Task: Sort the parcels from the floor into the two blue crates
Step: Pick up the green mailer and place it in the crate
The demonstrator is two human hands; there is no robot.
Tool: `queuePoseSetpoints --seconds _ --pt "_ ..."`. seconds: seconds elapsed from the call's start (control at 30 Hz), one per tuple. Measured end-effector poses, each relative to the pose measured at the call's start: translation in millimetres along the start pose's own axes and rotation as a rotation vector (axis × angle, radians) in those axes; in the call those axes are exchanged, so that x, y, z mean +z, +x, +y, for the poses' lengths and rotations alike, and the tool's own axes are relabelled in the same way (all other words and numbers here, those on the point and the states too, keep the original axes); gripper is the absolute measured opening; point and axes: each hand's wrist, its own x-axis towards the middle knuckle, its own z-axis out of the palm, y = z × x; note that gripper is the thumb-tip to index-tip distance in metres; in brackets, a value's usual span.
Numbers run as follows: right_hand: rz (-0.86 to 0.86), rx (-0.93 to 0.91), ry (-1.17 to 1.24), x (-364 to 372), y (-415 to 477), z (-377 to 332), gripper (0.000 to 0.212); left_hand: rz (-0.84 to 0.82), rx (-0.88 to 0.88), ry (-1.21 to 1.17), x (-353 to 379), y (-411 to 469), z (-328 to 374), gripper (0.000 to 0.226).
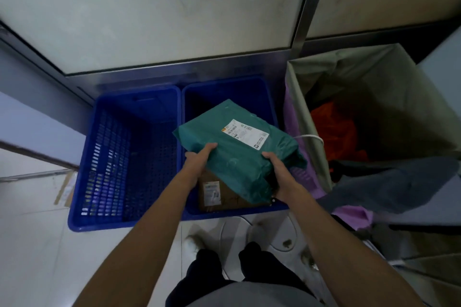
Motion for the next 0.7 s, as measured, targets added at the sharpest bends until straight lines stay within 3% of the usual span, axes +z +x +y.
queuePoseSetpoints --seconds 0.13,0.2,0.3,0.57,0.63,0.7 --pt "-0.086 -0.021 -0.054 -21 1 -5 0.059 0.213 0.118 0.135 -25 16 14 0.117" --pt "-0.081 -0.024 -0.091 -29 1 -10 0.051 0.26 0.18 0.291 -34 20 14 0.108" --pt "-0.076 -0.02 -0.143 -42 1 -19 0.045 0.213 0.194 0.546 -35 19 5 0.075" --pt "-0.054 -0.005 -0.334 -48 30 -17 0.047 0.118 0.03 0.52 -26 9 -46 0.045" --pt "-0.05 0.004 -0.405 -43 43 -13 0.062 0.094 -0.045 0.47 -30 17 -62 0.059" --pt "-0.018 0.023 -0.457 -42 62 -6 0.097 0.073 -0.123 0.411 -33 30 -79 0.073"
